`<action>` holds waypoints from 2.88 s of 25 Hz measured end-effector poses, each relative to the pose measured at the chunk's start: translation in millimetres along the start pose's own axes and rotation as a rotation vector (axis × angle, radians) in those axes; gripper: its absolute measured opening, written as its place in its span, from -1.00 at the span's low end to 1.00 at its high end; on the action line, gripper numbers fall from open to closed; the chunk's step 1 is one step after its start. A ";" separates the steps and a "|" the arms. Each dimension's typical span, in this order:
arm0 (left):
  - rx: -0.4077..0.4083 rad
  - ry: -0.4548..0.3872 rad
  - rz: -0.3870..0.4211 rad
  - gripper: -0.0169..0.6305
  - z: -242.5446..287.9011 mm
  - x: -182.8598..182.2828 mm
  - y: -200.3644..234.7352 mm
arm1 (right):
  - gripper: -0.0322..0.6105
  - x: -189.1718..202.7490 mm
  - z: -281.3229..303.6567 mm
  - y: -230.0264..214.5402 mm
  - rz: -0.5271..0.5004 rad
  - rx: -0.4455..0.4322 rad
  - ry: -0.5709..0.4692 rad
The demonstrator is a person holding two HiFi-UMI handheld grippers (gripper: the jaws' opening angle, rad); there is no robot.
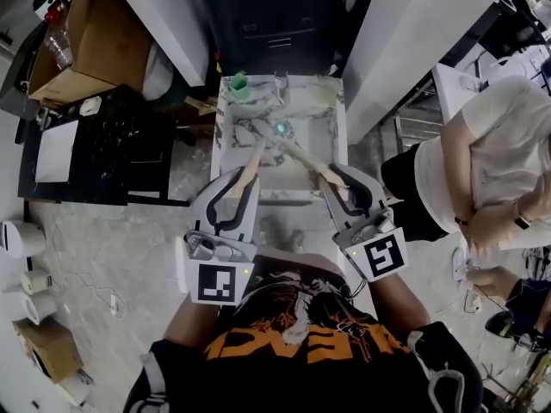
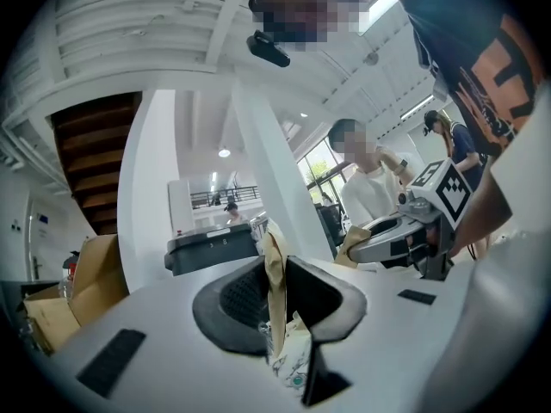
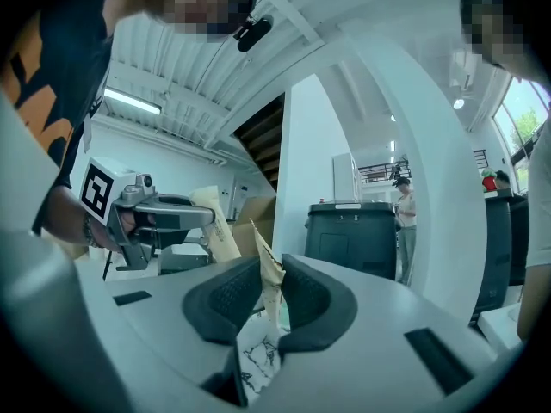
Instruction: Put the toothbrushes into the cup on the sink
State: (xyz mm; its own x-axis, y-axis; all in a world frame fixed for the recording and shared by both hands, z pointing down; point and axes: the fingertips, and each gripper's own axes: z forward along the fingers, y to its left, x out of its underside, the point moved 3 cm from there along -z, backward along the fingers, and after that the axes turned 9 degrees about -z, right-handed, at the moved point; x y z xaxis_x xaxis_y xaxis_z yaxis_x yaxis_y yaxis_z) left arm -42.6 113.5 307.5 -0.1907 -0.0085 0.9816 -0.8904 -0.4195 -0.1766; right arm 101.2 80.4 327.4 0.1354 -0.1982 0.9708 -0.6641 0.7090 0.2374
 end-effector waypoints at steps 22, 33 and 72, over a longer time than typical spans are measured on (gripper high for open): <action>0.225 -0.062 -0.020 -0.69 141.6 34.1 97.9 | -0.64 33.2 120.6 -64.2 -0.034 0.183 0.153; 0.257 -0.070 -0.002 -0.69 180.3 34.6 73.4 | -0.64 44.2 133.3 -103.0 -0.055 0.165 0.126; 0.323 0.048 0.026 -0.69 327.4 94.2 11.6 | -0.63 236.0 141.8 -219.6 -0.025 0.167 0.419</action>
State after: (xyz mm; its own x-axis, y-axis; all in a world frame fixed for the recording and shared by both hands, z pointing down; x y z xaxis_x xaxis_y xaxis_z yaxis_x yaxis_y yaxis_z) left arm 64.3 -189.3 421.7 -0.2371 0.0164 0.9713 -0.7091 -0.6863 -0.1615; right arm 174.8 -218.0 499.3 0.4159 0.1016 0.9037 -0.7618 0.5816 0.2853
